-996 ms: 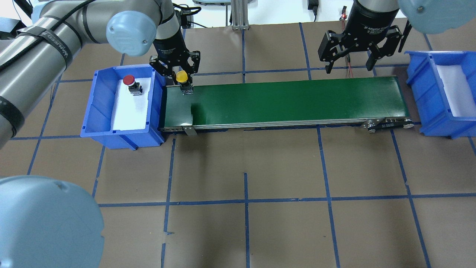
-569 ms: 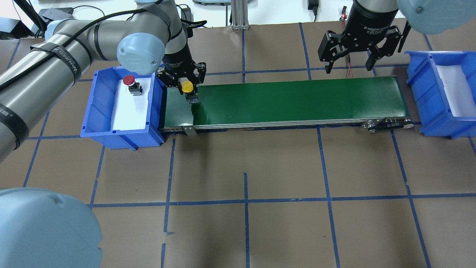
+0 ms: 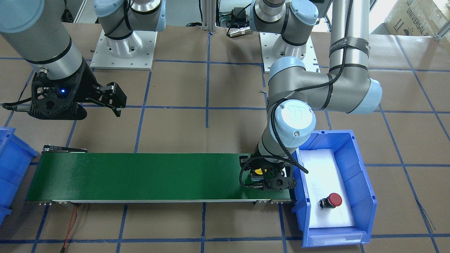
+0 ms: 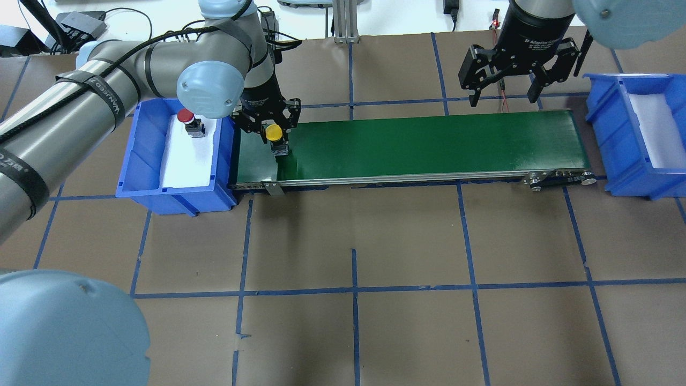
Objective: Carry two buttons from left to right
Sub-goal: 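Lift the yellow button with the left gripper and carry it onto the belt, then open the left gripper to release the yellow button on the belt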
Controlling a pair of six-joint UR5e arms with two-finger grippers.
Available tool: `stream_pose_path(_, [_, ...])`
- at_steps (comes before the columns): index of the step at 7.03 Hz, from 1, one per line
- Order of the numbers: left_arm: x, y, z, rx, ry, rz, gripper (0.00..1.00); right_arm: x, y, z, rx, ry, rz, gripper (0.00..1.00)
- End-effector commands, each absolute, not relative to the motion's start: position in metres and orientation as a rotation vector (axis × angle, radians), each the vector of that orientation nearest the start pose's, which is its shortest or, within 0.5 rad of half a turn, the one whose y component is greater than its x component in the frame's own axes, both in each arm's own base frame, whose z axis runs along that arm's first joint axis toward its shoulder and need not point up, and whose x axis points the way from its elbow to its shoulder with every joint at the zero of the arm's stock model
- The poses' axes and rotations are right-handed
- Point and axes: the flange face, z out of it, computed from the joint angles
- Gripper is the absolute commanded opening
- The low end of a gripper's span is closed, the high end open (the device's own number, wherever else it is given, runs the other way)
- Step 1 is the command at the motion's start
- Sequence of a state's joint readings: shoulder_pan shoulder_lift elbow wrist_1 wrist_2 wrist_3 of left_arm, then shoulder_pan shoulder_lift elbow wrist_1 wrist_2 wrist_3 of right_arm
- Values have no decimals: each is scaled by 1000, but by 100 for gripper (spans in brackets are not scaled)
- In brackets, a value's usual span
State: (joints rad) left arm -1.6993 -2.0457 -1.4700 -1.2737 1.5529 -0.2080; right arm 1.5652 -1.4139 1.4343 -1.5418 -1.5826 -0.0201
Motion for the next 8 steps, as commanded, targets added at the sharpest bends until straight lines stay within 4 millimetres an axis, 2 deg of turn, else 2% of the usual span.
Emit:
stream_pose_path(1, [-219, -623, 310, -119, 3146, 83, 95, 128, -555, 470, -15, 3151, 75, 100])
stream_pose_path(2, [-216, -618, 339, -128, 3156, 25, 99, 128, -555, 469, -15, 3151, 78, 100])
stream_pose_path(3, [-202, -624, 353, -140, 3155, -13, 100, 125, -556, 469, -22, 3150, 75, 100])
stream_pose_path(4, [-166, -637, 354, -219, 3154, -23, 100, 125, -557, 468, -46, 3151, 75, 100])
stream_pose_path(5, [-111, -656, 347, -244, 3156, -25, 100, 124, -557, 468, -89, 3150, 73, 100])
stream_pose_path(6, [-71, -680, 350, -208, 3153, -59, 100, 118, -559, 468, -205, 3151, 75, 100])
stream_pose_path(7, [-60, -696, 362, -186, 3148, -100, 100, 103, -561, 468, -311, 3138, 76, 100])
stream_pose_path(8, [-38, -703, 342, -59, 3146, -69, 100, 88, -563, 470, -485, 3114, 74, 100])
